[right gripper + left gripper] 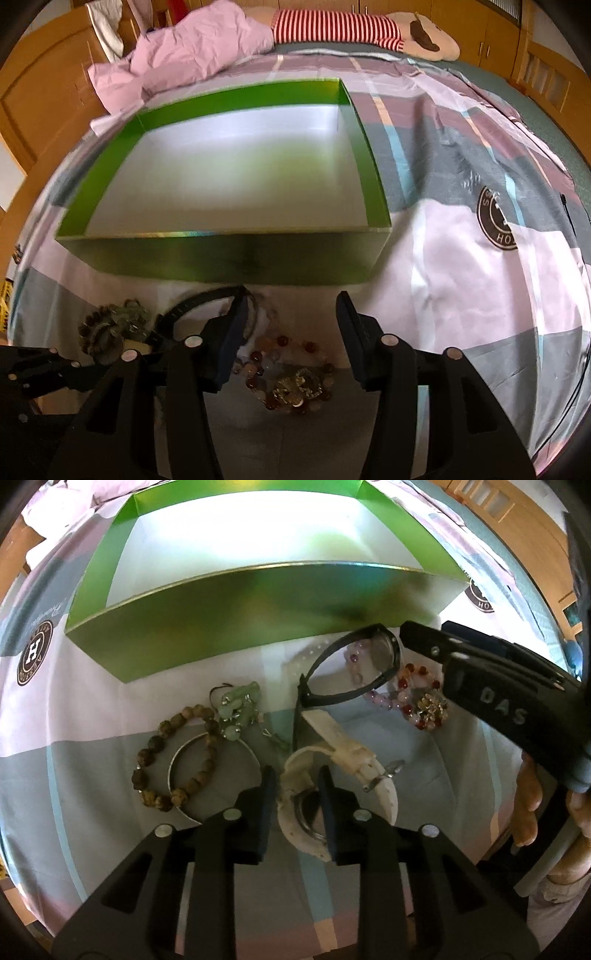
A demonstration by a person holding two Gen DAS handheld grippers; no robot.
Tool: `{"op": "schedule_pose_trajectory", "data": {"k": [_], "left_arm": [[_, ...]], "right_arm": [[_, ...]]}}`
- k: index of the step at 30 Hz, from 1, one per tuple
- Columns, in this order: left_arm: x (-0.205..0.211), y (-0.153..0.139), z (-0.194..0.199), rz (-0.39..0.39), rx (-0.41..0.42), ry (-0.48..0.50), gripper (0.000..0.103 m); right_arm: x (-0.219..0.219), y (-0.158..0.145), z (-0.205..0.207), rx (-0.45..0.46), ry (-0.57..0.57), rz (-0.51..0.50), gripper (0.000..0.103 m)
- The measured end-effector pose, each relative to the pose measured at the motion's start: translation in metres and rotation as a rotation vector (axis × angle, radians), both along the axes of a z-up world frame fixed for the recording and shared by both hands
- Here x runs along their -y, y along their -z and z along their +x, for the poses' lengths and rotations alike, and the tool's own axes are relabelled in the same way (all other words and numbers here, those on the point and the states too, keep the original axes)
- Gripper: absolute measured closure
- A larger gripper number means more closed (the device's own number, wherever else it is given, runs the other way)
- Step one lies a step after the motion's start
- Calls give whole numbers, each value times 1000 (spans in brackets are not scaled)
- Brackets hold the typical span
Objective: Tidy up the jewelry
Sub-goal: 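Lower the left tool onto the white watch while the right tool reaches the black-strap watch, then close the left tool on the white watch while the right tool grips the black-strap watch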
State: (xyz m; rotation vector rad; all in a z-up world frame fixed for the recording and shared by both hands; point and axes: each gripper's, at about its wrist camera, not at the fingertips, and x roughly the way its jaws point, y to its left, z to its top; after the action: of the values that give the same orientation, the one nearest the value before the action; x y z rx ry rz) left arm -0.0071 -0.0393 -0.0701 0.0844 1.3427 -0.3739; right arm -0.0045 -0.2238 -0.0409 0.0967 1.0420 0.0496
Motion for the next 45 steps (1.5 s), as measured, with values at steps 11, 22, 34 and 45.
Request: {"op": "schedule_pose_trajectory", "data": {"k": [11,22,34,45], "left_arm": [[3,2,1,-33,-19,14,79],[-3,0,2,-71,-40,1,85],[-26,-29,5,-131,13,-21,91],[-21,-43,-1,-10,159,-11,91]], "right_arm": [[-29,19,7,-79,-78,-64,49],[-22,15,-1,-52,-81,-62,86],[-20,-8,-9,38,-68,-70,86],[-13,-7,-12,50,-41,-91,87]]}}
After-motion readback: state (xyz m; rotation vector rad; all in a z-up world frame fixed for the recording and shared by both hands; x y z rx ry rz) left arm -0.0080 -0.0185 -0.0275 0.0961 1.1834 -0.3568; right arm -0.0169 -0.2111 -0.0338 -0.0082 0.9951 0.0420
